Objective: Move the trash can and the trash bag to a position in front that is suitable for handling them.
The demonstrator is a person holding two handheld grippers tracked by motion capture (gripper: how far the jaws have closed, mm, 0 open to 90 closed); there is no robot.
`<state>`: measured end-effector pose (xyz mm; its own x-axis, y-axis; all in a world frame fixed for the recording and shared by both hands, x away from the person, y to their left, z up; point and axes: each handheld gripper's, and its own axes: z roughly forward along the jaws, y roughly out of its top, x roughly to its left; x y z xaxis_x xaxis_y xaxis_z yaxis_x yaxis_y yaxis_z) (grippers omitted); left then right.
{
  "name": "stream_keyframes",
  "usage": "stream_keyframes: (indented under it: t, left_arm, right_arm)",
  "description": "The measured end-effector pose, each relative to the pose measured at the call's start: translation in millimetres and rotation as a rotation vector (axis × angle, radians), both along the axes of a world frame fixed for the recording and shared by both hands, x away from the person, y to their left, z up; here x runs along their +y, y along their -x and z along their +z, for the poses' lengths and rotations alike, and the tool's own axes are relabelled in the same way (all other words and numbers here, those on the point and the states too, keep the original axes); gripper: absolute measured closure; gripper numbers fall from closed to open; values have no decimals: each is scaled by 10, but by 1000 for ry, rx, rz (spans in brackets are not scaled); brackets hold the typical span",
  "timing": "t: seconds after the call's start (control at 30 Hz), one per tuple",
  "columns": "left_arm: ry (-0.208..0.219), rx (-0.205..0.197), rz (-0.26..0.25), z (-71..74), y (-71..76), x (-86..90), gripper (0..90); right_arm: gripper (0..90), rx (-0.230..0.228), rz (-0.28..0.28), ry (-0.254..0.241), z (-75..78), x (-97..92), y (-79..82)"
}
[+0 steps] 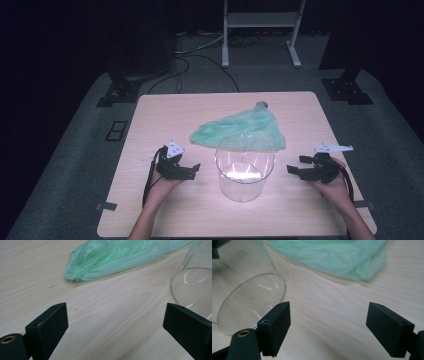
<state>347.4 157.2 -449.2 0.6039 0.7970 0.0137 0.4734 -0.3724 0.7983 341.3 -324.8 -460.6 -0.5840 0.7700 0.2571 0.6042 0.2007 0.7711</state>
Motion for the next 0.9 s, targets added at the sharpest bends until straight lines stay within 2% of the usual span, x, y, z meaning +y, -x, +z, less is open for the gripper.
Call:
stream_keyframes:
  t: [0.1,0.13,0.17,0.23,0.33,0.43,0.53,0.67,0.7,0.77,0.8,0.9]
  left_arm:
    - [15,5,11,-48,26,68,47]
    - [18,4,13,-61,29,81,47]
    - [19,7,15,-77,33,100,47]
    - [26,14,19,-104,37,135,47]
    - [60,18,30,-127,51,174,47]
    - [66,12,29,-113,71,199,47]
    - [76,5,35,-106,79,217,47]
    - [74,15,35,-129,71,229,47]
    - [73,17,35,-132,70,229,47]
    - [70,17,34,-133,68,228,47]
    - [70,16,34,-131,67,228,47]
    - [70,17,34,-133,66,227,47]
  right_arm:
    - [191,-5,47,61,47,163,-232]
    - [191,-2,81,100,76,285,-382]
    - [191,-2,81,100,76,285,-382]
    - [191,-8,114,143,95,411,-520]
    - [204,-18,151,196,85,601,-719]
    - [217,-27,173,241,37,786,-892]
    - [266,-39,175,287,-7,907,-987]
    - [389,-45,162,309,-61,966,-1061]
    - [448,-36,152,314,-77,974,-1080]
    - [481,-34,135,330,-98,990,-1100]
    - [516,-29,140,312,-107,991,-1110]
    - [619,-28,140,306,-103,1005,-1125]
